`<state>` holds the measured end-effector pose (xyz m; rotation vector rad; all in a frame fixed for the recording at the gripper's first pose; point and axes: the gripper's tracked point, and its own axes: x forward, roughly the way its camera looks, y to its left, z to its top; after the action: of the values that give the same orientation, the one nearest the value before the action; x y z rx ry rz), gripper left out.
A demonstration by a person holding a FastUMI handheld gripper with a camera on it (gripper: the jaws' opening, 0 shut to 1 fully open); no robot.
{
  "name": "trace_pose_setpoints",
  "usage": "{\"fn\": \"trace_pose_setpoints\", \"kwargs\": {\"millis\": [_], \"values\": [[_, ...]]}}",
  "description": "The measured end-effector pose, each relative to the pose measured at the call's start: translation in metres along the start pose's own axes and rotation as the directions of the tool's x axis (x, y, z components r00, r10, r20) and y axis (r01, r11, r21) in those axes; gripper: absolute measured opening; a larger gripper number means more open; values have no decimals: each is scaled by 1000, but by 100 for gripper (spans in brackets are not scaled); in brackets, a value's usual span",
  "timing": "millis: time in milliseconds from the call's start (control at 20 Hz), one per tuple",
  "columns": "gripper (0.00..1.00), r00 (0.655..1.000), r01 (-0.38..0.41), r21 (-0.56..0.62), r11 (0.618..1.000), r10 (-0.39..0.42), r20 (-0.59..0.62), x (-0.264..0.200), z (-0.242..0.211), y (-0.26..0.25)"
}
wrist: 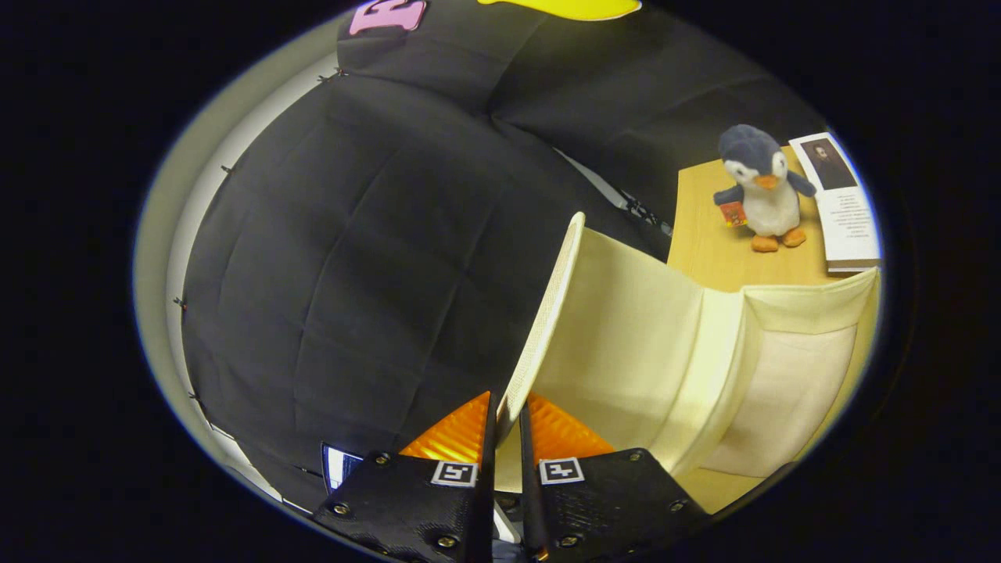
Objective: Open the storage box then place both shoes into the box .Put the left shoe in first, then the right shoe, with the right side of both shoes facing outward in a uniform manner.
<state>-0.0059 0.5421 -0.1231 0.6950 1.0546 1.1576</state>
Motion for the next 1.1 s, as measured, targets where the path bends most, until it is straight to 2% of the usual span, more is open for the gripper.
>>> {"fn": "trace_pose_setpoints", "kwargs": {"millis": [100, 150, 250, 300, 400, 450, 550, 850, 1100], "values": [[14, 999, 23, 1, 1000, -23, -28, 17, -9, 0], [32, 999, 26, 6, 1000, -26, -36, 25, -13, -3], [45, 997, 63, 3, 998, -63, -51, 29, -17, -13], [56, 995, 81, 3, 997, -81, -52, 28, -19, -16], [84, 989, 141, -23, 990, -142, -48, 29, -19, -38], [97, 982, 181, -55, 982, -184, -47, 14, -11, -48], [97, 970, 234, -126, 964, -240, -29, -3, -4, -67], [96, 945, 326, -201, 924, -317, 76, -66, 21, -91], [96, 924, 376, -171, 911, -353, 147, -129, 23, -102]]}}
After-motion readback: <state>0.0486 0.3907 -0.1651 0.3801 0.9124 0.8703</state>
